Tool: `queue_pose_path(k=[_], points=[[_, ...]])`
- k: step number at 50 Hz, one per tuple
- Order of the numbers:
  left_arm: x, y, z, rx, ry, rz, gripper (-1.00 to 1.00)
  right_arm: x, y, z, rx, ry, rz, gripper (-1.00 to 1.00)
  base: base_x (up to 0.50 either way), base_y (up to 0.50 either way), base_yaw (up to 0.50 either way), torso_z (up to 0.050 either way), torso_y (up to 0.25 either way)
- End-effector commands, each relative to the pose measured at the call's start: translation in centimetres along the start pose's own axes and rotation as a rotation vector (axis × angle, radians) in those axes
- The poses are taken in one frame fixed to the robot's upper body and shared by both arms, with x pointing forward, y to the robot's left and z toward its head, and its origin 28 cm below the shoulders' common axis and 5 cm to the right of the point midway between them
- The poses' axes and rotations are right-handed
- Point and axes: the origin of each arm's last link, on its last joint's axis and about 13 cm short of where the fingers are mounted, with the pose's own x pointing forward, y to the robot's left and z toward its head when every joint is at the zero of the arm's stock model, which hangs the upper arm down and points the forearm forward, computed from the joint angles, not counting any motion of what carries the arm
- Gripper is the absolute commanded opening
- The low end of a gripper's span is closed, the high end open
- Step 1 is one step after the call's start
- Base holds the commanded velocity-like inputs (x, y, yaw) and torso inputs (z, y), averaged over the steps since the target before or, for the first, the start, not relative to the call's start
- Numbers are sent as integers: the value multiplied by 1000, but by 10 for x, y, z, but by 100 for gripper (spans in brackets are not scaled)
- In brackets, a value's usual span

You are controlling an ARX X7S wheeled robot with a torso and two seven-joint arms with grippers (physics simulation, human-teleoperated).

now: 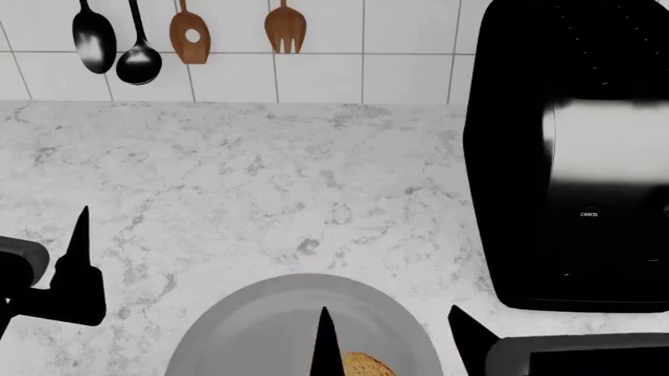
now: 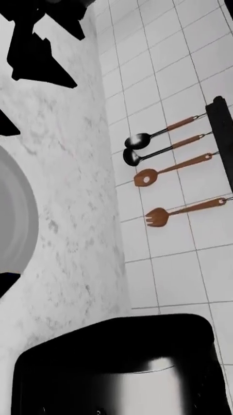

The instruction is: Place the toasted item on a plate.

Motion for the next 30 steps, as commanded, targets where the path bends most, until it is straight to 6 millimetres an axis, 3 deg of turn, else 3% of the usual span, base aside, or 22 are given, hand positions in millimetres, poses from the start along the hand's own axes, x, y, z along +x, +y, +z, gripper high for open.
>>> queue_pose_path(k=[1,13,30], points=[[-1,1,0,-1,1,3,100,-15,-6,6,-95,-108,-37,100,0,0,0,0,0],[-2,1,1,-1,-3,4,100,-30,-22,20,-144,-173,-127,100,0,0,0,0,0],[-8,7,11,8,-17,20,100,-30,-28,25,-235,-227,-196,100,0,0,0,0,0]])
